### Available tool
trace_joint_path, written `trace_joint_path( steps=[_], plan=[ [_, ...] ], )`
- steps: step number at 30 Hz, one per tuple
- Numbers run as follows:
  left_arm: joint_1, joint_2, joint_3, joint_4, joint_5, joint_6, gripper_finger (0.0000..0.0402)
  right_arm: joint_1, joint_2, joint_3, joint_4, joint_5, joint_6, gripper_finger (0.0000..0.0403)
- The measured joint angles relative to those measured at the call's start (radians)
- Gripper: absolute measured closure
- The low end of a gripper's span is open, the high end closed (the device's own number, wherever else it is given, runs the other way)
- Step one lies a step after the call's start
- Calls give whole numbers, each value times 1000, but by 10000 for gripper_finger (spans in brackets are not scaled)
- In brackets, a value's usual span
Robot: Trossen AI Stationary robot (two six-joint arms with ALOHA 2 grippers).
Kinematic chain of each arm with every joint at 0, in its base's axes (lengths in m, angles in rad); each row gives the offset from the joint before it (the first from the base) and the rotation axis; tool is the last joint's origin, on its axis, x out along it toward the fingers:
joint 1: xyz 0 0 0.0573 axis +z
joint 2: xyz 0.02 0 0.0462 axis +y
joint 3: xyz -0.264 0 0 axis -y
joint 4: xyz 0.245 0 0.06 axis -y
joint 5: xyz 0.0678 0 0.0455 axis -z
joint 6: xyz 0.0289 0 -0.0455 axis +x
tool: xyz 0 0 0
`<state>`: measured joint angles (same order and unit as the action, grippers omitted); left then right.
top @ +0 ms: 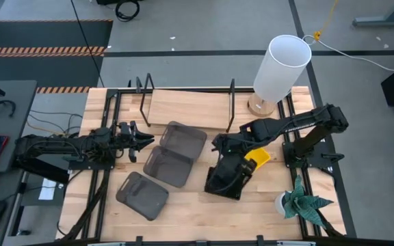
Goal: Stack baskets on shelf by color
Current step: Stack the bottom black basket on the top black baskets
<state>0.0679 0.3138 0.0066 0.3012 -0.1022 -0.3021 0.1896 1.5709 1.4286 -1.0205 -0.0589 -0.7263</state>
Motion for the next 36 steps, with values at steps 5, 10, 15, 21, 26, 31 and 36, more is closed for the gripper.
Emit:
trace_joint_path(
  steps=[5,10,15,21,26,31,36],
  plan=[
    [0,0,0,0,0,0,315,0,0,0,25,-82,-63,389],
    [0,0,0,0,0,0,319,10,20,-5,38,-148,-62,388],
    [0,0,0,1,0,-1,315,50,79,-30,61,-148,-99,388],
    [0,0,0,-1,0,0,311,91,161,-31,137,-151,-89,385],
    [0,0,0,0,0,-1,312,124,227,-31,175,-147,1,363],
    [0,0,0,0,0,-1,316,142,291,-31,175,-113,80,333],
    [0,0,0,0,0,0,314,143,312,-31,181,-111,135,310]
  ],
)
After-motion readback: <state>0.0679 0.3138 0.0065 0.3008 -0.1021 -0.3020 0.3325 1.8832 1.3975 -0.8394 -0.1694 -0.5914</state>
